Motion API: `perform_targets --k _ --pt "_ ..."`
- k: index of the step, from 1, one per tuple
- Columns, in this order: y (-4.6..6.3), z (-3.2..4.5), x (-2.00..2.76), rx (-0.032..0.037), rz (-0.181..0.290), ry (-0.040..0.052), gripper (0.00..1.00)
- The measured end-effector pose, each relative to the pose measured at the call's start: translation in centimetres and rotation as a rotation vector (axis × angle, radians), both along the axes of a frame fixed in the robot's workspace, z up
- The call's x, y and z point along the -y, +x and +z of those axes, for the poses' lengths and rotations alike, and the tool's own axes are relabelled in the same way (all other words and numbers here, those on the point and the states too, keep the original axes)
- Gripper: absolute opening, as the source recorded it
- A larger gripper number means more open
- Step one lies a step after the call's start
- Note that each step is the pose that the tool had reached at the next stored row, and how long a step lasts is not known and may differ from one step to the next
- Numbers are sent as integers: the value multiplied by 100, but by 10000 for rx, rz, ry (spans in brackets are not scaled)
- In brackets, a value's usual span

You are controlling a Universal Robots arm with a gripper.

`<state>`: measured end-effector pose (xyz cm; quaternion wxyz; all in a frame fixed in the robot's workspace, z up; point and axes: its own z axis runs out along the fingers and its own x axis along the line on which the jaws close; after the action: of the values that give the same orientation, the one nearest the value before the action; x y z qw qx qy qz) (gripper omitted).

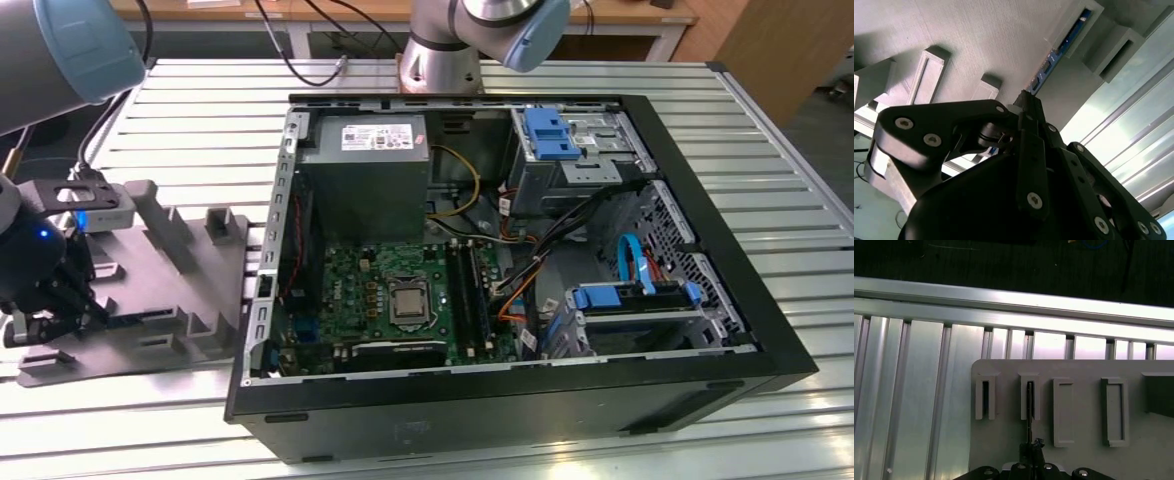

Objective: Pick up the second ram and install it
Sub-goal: 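Pick up the second ram and move it above second insertion slot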

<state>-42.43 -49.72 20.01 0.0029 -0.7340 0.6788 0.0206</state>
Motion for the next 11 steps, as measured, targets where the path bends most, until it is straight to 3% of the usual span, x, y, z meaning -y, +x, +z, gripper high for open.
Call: perform_targets --k 3,7,11 --pt "0 -1 0 -1 -97 -1 12" --pt "0 -10 0 -3 -799 -2 12" --pt "0 -12 0 0 -926 -1 12"
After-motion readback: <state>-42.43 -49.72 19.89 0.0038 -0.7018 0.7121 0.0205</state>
